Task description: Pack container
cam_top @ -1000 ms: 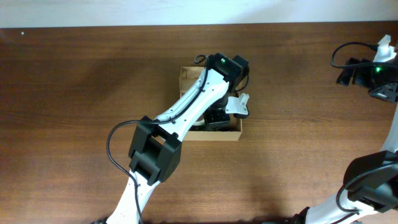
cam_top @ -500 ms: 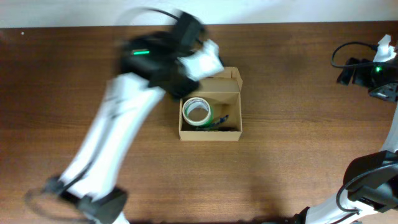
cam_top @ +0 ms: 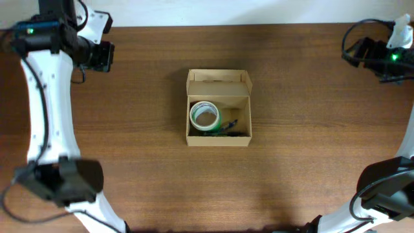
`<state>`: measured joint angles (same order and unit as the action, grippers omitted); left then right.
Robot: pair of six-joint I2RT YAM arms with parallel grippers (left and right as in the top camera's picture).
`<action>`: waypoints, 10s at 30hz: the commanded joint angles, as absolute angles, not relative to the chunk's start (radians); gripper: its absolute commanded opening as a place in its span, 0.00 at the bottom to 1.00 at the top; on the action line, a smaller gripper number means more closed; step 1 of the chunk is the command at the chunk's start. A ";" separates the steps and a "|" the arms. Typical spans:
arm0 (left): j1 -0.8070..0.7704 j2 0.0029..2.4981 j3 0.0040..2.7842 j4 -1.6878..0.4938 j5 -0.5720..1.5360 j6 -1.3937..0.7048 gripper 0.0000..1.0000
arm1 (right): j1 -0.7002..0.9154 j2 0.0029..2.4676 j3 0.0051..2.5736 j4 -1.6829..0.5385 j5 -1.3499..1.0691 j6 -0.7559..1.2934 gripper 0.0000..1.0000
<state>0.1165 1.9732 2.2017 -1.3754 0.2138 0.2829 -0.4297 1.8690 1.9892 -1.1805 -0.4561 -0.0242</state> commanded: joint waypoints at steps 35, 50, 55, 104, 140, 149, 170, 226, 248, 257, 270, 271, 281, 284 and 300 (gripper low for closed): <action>-0.076 2.638 2.190 -1.055 0.891 0.117 0.02 | -0.027 2.449 1.985 -0.999 -0.853 0.132 0.04; -0.049 2.637 2.199 -0.950 1.239 0.117 0.02 | -0.008 2.449 1.985 -0.918 -0.947 0.126 0.04; -0.023 2.631 2.242 -0.957 1.317 0.123 0.02 | -0.024 2.446 2.000 -0.892 -1.156 0.078 0.04; -0.300 2.086 2.247 -1.601 0.261 0.290 0.02 | 0.331 1.966 2.009 -1.470 -0.270 -0.108 0.04; -0.377 2.035 1.674 -1.361 0.220 0.241 0.02 | 0.372 1.976 1.626 -1.223 -0.183 -0.085 0.04; -0.307 1.885 1.974 -1.393 0.084 0.142 0.08 | 0.273 1.913 2.080 -1.395 -0.169 -0.017 0.04; 0.011 1.596 2.016 -1.349 -0.041 0.162 0.33 | 0.013 1.443 2.173 -1.554 0.013 0.042 0.04; 0.013 1.215 1.394 -1.227 -0.041 0.161 0.99 | -0.055 0.464 0.852 -0.884 0.072 0.009 0.99; 0.013 1.215 1.394 -1.227 -0.041 0.161 0.99 | -0.061 0.003 0.185 -0.655 0.084 0.008 0.99; 0.013 1.215 1.394 -1.227 -0.041 0.161 0.99 | -0.059 0.003 0.157 -0.657 0.083 0.008 0.99; 0.014 1.215 1.394 -1.227 -0.041 0.161 0.99 | -0.059 0.003 0.157 -0.657 0.083 0.008 0.99; 0.013 1.215 1.394 -1.227 -0.041 0.161 0.99 | -0.059 0.003 0.157 -0.657 0.083 0.008 0.99; 0.014 1.201 1.389 -1.226 -0.041 0.161 0.99 | -0.059 0.003 0.157 -0.657 0.083 0.008 0.99; 0.014 1.108 1.342 -1.214 -0.058 0.181 0.99 | -0.059 0.003 0.157 -0.657 0.083 0.008 0.99; 0.014 0.402 0.482 -0.172 -0.041 0.202 0.99 | -0.059 0.003 0.157 -0.657 0.083 0.008 0.99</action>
